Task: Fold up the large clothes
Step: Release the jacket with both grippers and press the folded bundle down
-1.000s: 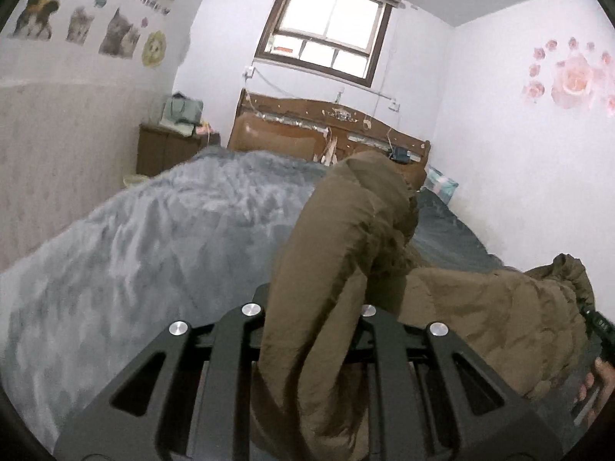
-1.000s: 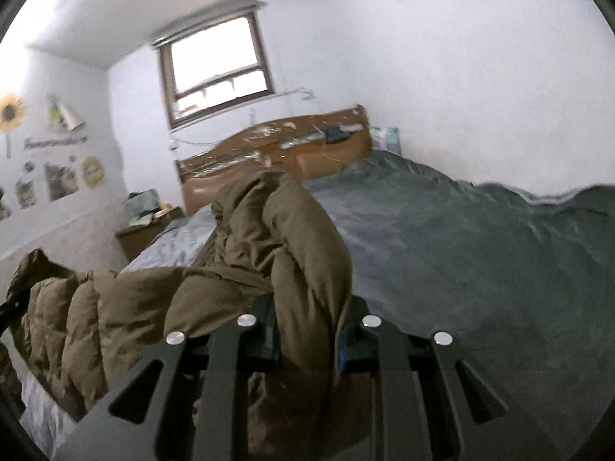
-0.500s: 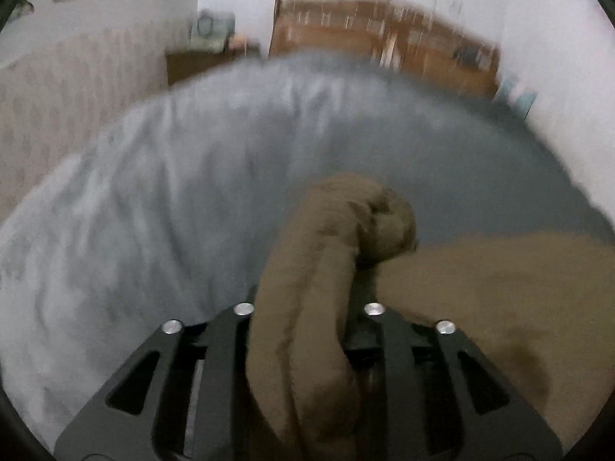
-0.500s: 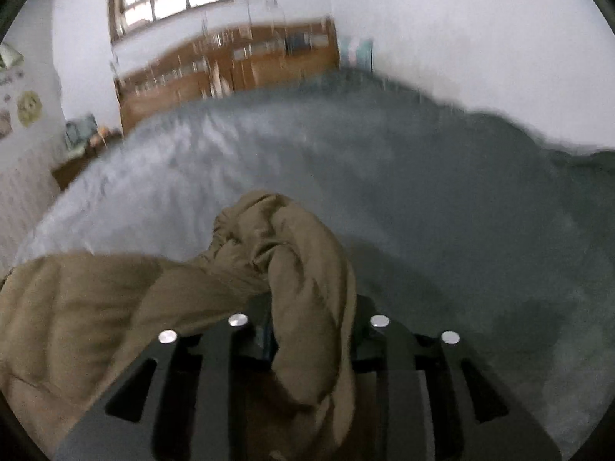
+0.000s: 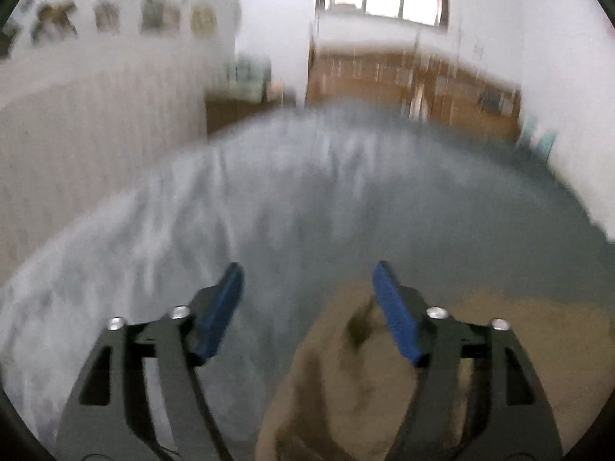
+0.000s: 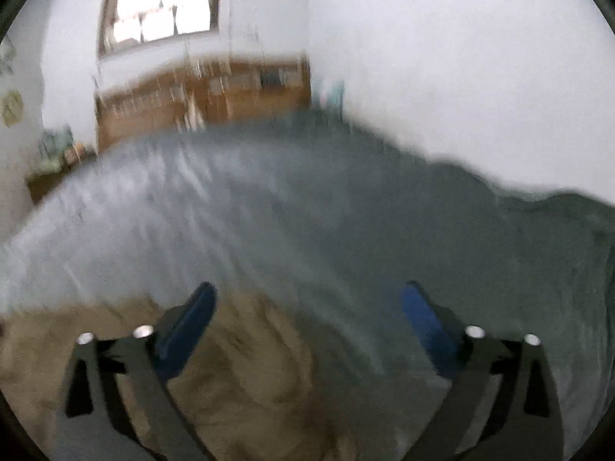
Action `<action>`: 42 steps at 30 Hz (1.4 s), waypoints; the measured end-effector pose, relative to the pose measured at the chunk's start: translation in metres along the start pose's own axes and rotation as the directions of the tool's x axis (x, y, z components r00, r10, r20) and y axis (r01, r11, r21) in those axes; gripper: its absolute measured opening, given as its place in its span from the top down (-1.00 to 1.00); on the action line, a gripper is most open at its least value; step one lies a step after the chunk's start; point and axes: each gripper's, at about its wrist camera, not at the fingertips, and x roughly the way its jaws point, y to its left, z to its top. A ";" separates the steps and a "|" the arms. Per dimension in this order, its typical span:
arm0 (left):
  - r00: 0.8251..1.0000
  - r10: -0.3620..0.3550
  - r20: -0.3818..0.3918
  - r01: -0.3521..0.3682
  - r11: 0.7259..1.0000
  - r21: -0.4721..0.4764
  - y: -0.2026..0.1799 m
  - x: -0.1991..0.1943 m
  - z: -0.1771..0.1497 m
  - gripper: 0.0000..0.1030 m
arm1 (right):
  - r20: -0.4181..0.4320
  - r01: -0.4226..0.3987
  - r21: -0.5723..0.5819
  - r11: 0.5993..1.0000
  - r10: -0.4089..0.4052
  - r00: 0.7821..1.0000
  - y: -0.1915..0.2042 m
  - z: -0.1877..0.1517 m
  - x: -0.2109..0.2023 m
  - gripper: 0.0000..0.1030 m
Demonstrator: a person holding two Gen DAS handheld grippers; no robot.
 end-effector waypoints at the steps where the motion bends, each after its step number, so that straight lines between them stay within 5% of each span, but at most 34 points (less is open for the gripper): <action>1: 0.999 -0.015 0.039 0.015 1.000 0.004 -0.020 -0.011 0.008 -0.87 | 0.040 -0.029 -0.002 1.000 0.029 0.999 0.007 0.007 -0.014 -0.96; 4: 0.989 -0.146 0.031 0.144 0.987 0.066 -0.061 -0.033 0.008 -0.94 | 0.060 -0.167 -0.033 0.985 0.169 0.984 0.041 0.008 -0.031 -0.96; 9: 0.979 -0.192 -0.071 0.201 0.969 0.143 -0.096 -0.027 -0.030 -0.94 | -0.118 -0.303 -0.201 0.931 0.284 0.951 0.115 -0.033 0.004 -0.96; 12: 0.974 -0.202 -0.101 0.219 0.955 0.202 -0.111 -0.016 -0.052 -0.94 | -0.166 -0.326 -0.282 0.902 0.289 0.943 0.135 -0.055 0.019 -0.96; 17: 0.962 -0.156 -0.223 0.202 0.959 0.200 -0.120 0.052 -0.067 -0.94 | -0.225 -0.340 -0.257 0.905 0.286 0.931 0.135 -0.072 0.046 -0.96; 42: 0.948 -0.097 -0.303 0.177 0.953 0.248 -0.158 0.111 -0.083 -0.94 | -0.340 -0.341 -0.236 0.910 0.252 0.906 0.144 -0.109 0.086 -0.96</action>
